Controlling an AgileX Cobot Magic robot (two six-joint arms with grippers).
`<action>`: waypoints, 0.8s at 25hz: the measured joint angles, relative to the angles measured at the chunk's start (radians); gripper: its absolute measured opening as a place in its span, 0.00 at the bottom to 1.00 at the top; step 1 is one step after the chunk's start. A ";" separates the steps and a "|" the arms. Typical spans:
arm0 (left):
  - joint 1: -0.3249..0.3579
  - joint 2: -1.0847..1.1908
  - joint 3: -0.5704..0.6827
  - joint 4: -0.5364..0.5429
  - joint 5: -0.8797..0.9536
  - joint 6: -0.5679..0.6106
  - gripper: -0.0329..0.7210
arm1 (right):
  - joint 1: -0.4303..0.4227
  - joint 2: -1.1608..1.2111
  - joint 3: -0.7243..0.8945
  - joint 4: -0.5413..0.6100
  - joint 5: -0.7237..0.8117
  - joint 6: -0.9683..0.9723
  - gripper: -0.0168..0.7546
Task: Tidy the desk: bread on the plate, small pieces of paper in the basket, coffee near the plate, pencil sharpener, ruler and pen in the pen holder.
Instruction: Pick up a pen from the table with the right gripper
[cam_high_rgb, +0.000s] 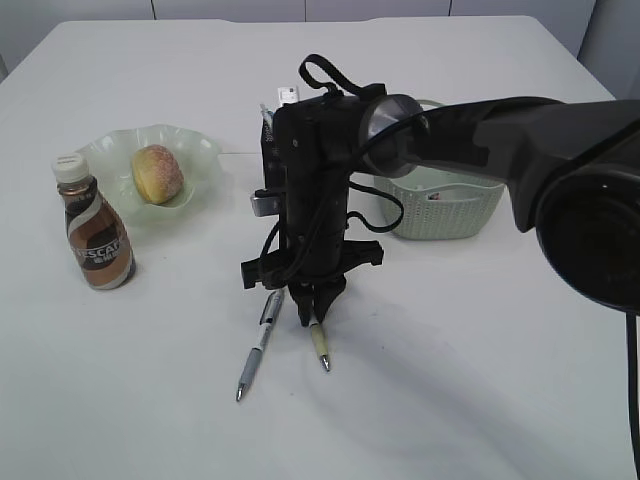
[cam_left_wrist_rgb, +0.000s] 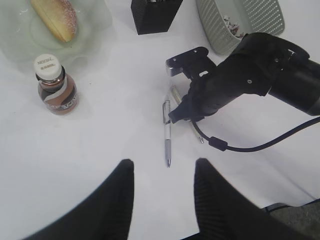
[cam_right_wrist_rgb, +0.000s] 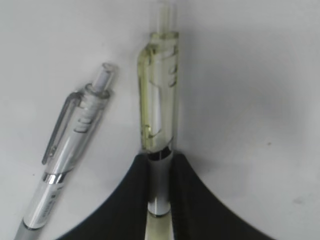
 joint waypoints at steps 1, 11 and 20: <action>0.000 0.000 0.000 0.000 0.000 0.000 0.44 | 0.000 0.000 0.000 -0.002 0.000 0.000 0.12; 0.000 0.000 0.000 -0.002 0.000 0.000 0.44 | 0.000 0.000 -0.001 -0.010 0.000 0.000 0.10; 0.000 0.000 0.000 -0.017 0.000 0.000 0.44 | 0.000 -0.109 -0.001 -0.077 0.000 0.001 0.10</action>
